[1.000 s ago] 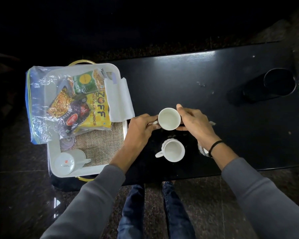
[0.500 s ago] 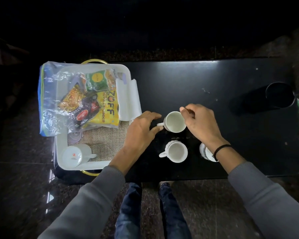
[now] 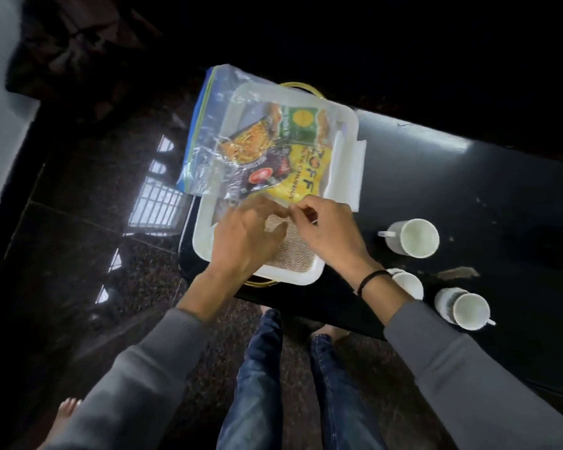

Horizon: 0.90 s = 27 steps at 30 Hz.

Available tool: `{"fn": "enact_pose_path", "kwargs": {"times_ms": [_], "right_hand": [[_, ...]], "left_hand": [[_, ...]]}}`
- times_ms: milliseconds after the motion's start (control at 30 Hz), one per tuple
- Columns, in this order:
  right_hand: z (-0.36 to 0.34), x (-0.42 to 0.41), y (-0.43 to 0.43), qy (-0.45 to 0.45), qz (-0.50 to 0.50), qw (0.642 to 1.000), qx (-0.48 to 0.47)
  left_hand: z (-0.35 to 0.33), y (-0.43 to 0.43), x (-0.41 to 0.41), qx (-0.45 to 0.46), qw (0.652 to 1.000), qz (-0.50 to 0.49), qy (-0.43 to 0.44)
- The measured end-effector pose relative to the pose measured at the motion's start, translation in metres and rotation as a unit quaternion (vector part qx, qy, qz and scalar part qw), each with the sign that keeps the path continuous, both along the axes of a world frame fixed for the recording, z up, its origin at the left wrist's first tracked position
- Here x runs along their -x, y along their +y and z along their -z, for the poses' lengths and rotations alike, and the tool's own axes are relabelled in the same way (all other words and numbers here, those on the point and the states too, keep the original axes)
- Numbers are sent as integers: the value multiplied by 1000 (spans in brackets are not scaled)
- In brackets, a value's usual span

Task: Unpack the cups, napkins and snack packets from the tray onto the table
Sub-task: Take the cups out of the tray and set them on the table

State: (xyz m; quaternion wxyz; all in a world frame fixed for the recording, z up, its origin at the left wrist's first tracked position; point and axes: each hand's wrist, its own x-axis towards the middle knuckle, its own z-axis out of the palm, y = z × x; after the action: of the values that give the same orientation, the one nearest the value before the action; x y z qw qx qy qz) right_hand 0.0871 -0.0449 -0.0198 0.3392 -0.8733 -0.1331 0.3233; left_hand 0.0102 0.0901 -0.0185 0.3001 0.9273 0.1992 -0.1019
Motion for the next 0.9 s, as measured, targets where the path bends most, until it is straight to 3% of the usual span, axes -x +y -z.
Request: {"fn": "enact_pose_path", "kwargs": {"times_ms": [167, 367, 567, 733, 900], "right_hand": [[24, 26, 49, 57, -16, 998, 12], [45, 35, 67, 75, 6, 997, 34], [50, 29, 64, 89, 14, 996, 26], [36, 18, 37, 89, 89, 992, -28], [20, 3, -1, 121, 204, 966, -104]], "left_hand": [[12, 40, 29, -52, 994, 38, 85], [26, 55, 46, -51, 980, 84, 175], [24, 52, 43, -40, 990, 48, 124], [10, 49, 29, 76, 996, -28, 48], [3, 36, 2, 240, 963, -101, 70]]}}
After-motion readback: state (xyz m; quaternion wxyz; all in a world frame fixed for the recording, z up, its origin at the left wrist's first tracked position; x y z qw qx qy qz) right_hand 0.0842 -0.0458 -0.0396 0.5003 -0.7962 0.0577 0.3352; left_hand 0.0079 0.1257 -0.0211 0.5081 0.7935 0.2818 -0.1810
